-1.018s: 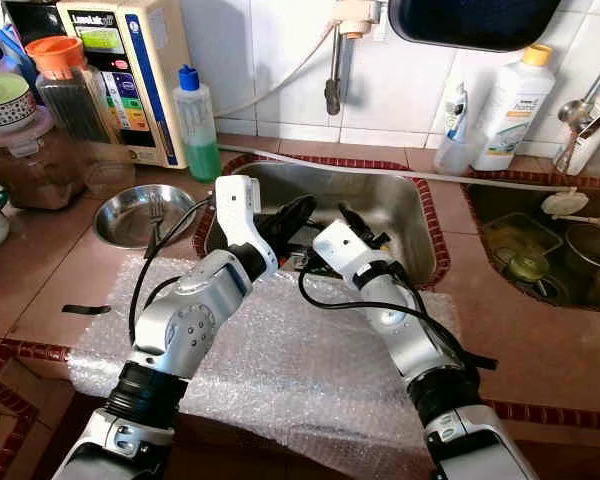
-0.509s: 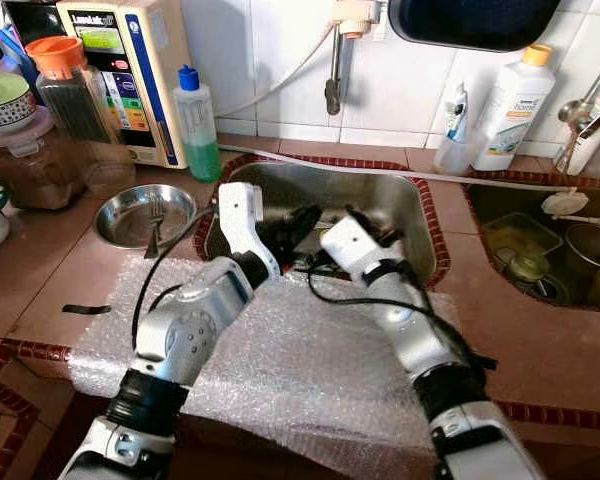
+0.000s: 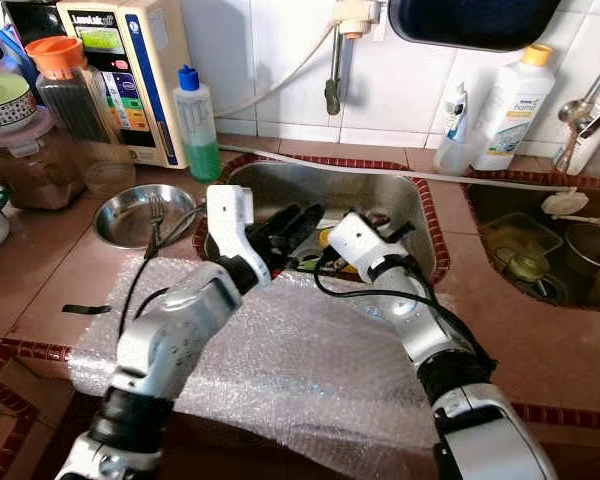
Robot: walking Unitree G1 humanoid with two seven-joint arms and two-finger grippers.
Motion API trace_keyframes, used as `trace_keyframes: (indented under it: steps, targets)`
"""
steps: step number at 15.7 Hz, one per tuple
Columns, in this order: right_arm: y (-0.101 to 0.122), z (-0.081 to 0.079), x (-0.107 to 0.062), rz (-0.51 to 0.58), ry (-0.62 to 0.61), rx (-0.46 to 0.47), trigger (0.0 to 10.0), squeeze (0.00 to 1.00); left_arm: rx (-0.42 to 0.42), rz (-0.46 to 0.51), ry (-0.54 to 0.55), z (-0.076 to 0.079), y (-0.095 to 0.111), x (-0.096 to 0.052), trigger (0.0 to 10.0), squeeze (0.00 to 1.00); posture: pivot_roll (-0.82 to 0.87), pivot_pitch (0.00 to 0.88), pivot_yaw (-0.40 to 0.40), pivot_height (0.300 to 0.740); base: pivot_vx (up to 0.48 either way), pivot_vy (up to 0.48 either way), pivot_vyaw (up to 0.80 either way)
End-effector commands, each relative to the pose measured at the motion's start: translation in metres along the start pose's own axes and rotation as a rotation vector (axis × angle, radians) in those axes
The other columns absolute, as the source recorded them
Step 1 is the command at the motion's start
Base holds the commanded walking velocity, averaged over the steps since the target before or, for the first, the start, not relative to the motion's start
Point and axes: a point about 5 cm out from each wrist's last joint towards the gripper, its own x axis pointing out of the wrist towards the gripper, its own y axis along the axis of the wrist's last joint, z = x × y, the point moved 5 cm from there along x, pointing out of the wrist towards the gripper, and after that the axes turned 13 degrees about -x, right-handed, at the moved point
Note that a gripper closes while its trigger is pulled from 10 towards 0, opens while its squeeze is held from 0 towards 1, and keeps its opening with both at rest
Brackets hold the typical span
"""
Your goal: Kitchen organization
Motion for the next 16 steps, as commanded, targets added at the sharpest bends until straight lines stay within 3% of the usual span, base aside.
trace_keyframes:
  steps: [1,4,5,6,7,8,9,11,16]
  targets:
    - [0.001,0.015,0.005,0.001,-0.034,-0.01,0.0,0.0,0.019,-0.014,0.023,-0.007,-0.001,-0.006,10.0,1.0,0.02,0.009,0.026,0.74,0.0,0.0,0.0]
    - [-0.004,0.008,0.008,-0.02,0.01,-0.032,0.0,0.0,0.082,-0.065,0.042,-0.022,-0.004,-0.03,10.0,1.0,0.04,0.019,0.029,0.74,0.0,0.0,0.0]
    - [-0.006,0.006,0.008,-0.029,0.023,-0.032,1.0,0.0,0.098,-0.086,0.052,-0.028,-0.006,-0.036,10.0,1.0,0.04,0.022,0.032,0.74,0.0,0.0,0.0]
    - [-0.013,0.005,0.008,-0.057,0.047,-0.026,5.5,0.0,0.132,-0.121,0.075,-0.039,-0.01,-0.047,10.0,1.0,0.05,0.024,0.034,0.74,0.0,0.0,0.0]
    - [-0.015,0.004,0.008,-0.065,0.054,-0.022,5.5,0.0,0.136,-0.127,0.079,-0.041,-0.01,-0.049,10.0,1.0,0.05,0.024,0.034,0.74,0.0,0.0,0.0]
    - [-0.024,0.002,0.007,-0.114,0.081,0.038,10.0,0.27,0.163,-0.143,0.088,-0.047,-0.01,-0.054,10.0,1.0,0.06,0.025,0.04,0.74,0.0,0.0,0.0]
    - [-0.029,-0.001,0.005,-0.137,0.113,0.051,10.0,1.0,0.191,-0.156,0.095,-0.049,-0.011,-0.056,10.0,1.0,0.06,0.025,0.041,0.74,0.0,0.0,0.0]
    - [-0.035,-0.004,0.003,-0.154,0.142,0.03,10.0,1.0,0.211,-0.162,0.093,-0.051,-0.01,-0.056,10.0,1.0,0.06,0.02,0.043,0.74,0.0,0.0,0.0]
    - [-0.049,-0.008,-0.003,-0.22,0.188,0.086,10.0,1.0,0.216,-0.151,0.093,-0.05,-0.01,-0.051,10.0,1.0,0.05,0.006,0.044,0.74,0.0,0.0,0.0]
